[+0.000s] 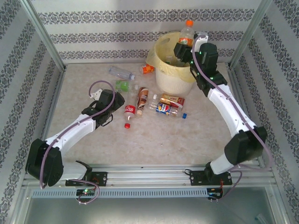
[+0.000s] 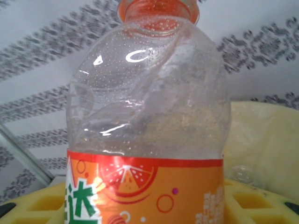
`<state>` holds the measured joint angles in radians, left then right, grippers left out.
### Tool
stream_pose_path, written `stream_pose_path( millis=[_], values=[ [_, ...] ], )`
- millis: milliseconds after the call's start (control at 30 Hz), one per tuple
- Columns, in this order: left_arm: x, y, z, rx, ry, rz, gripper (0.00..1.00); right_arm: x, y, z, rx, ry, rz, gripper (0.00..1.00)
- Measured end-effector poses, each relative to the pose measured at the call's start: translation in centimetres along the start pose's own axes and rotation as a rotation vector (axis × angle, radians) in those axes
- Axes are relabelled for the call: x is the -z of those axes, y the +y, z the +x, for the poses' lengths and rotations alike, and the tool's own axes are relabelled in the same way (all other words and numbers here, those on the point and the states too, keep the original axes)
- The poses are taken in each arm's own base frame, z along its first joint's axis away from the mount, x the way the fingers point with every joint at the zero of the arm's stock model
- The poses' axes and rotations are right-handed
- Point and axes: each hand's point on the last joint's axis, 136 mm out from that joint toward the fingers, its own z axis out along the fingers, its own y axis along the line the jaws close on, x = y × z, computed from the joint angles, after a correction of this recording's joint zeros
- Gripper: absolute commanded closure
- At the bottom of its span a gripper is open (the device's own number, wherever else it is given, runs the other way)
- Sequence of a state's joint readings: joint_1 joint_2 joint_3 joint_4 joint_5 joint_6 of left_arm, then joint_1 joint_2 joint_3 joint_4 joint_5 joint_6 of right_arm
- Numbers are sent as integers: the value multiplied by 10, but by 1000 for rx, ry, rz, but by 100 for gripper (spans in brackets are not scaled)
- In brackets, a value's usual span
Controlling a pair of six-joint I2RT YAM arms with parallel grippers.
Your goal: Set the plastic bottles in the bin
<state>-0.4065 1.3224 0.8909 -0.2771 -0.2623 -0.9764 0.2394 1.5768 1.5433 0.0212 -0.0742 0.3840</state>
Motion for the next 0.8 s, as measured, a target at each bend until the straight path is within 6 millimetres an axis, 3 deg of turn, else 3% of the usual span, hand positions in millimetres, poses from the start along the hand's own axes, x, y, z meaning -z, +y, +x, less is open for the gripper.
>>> stream_pose_path(
  millis=[200, 367, 633, 800],
  values=[
    [-3, 4, -2, 9, 0, -11, 1, -49, -34, 6, -36, 94, 74, 48],
    [-5, 7, -7, 23, -4, -15, 1, -71, -45, 16, -73, 149, 120, 43],
    [-8, 13, -8, 36, 4, -23, 1, -97, -47, 22, -160, 171, 135, 19],
    [-9, 16, -9, 42, 10, -27, 1, -104, -41, 20, -218, 165, 104, 15]
  ],
)
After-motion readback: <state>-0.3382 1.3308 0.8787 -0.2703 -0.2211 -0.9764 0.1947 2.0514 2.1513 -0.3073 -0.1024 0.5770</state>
